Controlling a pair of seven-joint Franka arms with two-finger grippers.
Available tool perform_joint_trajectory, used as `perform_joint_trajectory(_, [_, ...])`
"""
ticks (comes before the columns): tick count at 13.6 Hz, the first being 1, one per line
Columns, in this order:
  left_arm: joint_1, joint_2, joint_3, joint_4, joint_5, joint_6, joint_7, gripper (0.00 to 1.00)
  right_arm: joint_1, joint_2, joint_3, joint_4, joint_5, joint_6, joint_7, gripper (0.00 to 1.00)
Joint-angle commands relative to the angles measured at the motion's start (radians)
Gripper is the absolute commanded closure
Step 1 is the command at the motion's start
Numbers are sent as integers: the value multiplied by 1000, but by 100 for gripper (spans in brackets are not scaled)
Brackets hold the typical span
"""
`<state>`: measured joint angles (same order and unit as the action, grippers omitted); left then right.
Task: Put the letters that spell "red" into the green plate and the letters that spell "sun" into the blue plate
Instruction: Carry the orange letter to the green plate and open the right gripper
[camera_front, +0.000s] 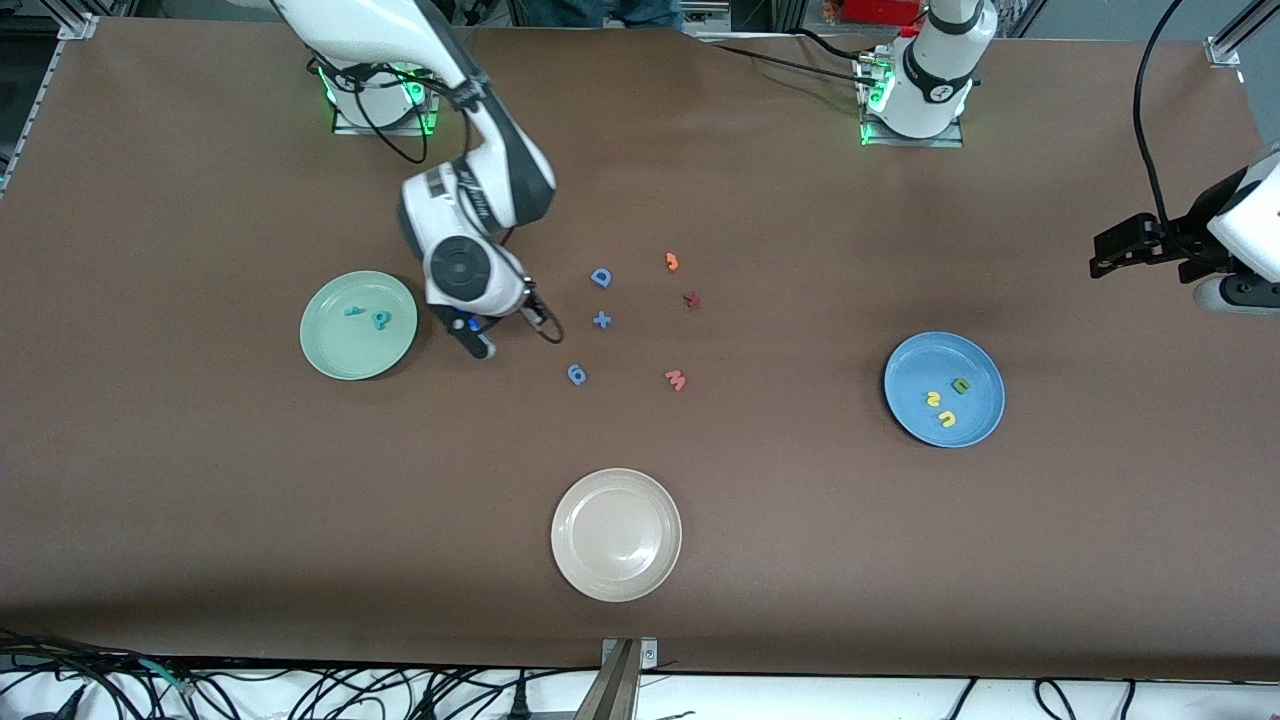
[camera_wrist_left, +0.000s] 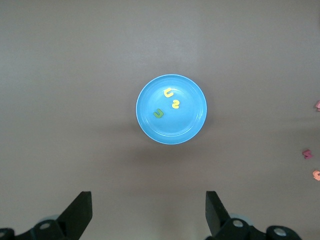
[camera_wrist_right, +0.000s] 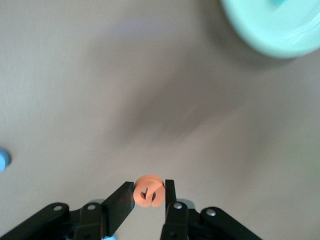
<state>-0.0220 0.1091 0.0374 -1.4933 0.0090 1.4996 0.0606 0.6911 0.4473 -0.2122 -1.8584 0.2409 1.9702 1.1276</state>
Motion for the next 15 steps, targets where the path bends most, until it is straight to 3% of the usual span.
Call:
perform_joint_trajectory(1, [8,4,2,15,-29,-4,22,0,-1,-24,-119,-13,18,-94,-217,77])
perform_joint_trajectory(4, [8,6,2,15,-29,-4,22,0,-10,-9,-284,-22,20,-136,-524,77])
perform_joint_trajectory(5, [10,12,2,16,-30,-4,22,0,-25,5,-300,-24,21,-131,-590,77])
perform_joint_trajectory(10, [10,14,2,16,-31,-4,22,0,-148,109,-296,-24,26,-41,-791,77])
perform_joint_trajectory(15, [10,14,2,18,-31,-4,22,0,-145,159,-291,-24,72,35,-799,75])
